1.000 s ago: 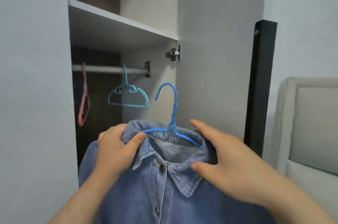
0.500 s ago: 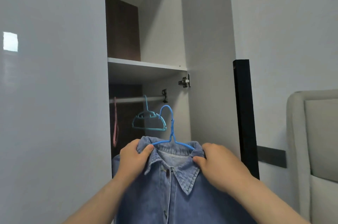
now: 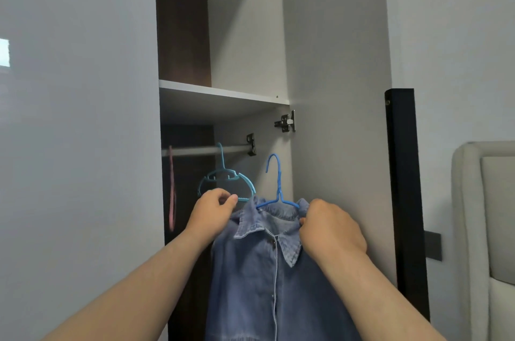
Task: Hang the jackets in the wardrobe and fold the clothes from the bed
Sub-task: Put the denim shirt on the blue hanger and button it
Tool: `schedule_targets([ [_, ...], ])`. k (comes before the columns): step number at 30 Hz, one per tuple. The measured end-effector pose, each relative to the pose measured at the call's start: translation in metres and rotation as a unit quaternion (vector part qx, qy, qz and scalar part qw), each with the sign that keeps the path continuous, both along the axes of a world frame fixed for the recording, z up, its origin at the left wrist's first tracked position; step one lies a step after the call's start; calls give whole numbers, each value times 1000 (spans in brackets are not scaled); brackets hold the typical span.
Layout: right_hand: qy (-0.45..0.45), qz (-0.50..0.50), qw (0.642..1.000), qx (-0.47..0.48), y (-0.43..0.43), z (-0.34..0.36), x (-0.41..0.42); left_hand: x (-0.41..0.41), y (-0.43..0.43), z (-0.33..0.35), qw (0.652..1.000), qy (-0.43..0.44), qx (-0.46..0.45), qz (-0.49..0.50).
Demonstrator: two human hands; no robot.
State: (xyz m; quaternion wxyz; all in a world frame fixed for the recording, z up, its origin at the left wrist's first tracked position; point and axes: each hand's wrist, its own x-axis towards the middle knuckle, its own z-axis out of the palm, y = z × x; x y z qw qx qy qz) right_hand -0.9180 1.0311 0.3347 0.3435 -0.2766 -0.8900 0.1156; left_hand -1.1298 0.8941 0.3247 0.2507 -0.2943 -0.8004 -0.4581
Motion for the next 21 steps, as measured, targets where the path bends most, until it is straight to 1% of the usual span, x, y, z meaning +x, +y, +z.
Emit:
schedule_targets([
  [4, -26, 0, 1000, 4, 1, 4, -18, -10, -1, 21, 1000, 25, 0, 18],
  [8, -57, -7, 998, -10, 7, -2, -39, -20, 4, 37, 999, 15, -6, 28],
  [11, -43, -5, 999, -11, 16, -4, -51, -30, 10, 45, 1000, 8, -8, 22],
  [13, -21, -9, 1000, -16, 22, -4, -60, -36, 14, 51, 999, 21, -5, 25],
  [17, 15, -33, 999, -26, 33, -3, -87, -46, 21, 67, 994, 74, -2, 75],
  [19, 25, -37, 999, -24, 36, -2, -103, -52, 23, 79, 985, 109, -33, 129],
  [21, 38, -36, 998, -25, 41, 0, -118, -59, 26, 94, 967, 146, -86, 189],
])
